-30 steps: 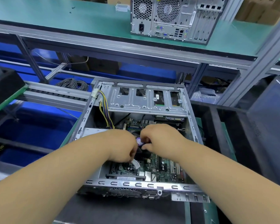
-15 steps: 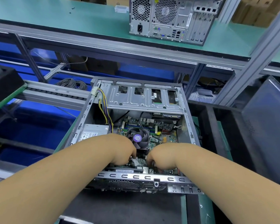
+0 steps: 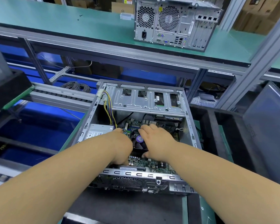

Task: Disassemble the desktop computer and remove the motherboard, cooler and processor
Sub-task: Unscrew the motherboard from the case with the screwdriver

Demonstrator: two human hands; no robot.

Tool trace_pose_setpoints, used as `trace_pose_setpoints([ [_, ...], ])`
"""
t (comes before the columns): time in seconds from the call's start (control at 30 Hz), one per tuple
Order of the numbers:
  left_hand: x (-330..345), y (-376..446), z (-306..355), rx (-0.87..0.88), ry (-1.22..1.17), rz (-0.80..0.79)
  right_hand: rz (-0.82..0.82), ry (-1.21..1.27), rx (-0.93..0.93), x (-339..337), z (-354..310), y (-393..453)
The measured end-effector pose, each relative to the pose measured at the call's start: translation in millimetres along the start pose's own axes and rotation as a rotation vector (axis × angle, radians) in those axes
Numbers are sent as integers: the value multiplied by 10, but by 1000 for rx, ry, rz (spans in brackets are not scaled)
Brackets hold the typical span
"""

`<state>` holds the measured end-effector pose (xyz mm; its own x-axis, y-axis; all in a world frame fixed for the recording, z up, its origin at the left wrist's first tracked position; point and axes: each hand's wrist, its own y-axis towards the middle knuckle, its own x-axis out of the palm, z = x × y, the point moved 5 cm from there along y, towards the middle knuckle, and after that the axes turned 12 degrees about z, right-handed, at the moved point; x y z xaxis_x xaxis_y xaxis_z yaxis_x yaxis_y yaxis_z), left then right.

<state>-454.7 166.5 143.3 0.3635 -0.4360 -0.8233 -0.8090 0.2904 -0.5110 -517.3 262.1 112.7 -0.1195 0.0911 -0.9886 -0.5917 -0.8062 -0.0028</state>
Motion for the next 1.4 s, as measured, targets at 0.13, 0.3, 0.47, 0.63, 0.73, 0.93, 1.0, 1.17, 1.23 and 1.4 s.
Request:
trace_pose_setpoints([
  [0.13, 12, -3, -1, -2, 29, -7, 41, -49, -11, 37, -12, 34],
  [0.3, 0, 16, 32, 11, 14, 9, 48, -85, -8, 49, -4, -4],
  [0.47, 33, 41, 36, 18, 22, 74, 15, 9, 10, 31, 37, -5],
  [0.63, 97, 75, 26, -4, -27, 42, 16, 68, -34, 57, -38, 12],
  [0.73, 119, 119, 22, -31, -14, 53, 41, 79, -44, 39, -36, 14],
  [0.93, 31, 196, -115, -283, -177, 371, -15, 297, 151, 1, 109, -44],
  [1.0, 7, 226, -157, -352, -237, 425, 83, 486, 314, -83, 232, -101],
  [1.17, -78, 422, -247, -456, -412, 382, -199, 500, 548, 9, 483, -198],
  [1.23, -107, 532, -287, -479, -561, 345, -338, 527, 527, 81, 418, -187],
  [1.4, -31, 764, -355, -500, -1194, 357, -376, 528, 506, 148, 408, -99],
])
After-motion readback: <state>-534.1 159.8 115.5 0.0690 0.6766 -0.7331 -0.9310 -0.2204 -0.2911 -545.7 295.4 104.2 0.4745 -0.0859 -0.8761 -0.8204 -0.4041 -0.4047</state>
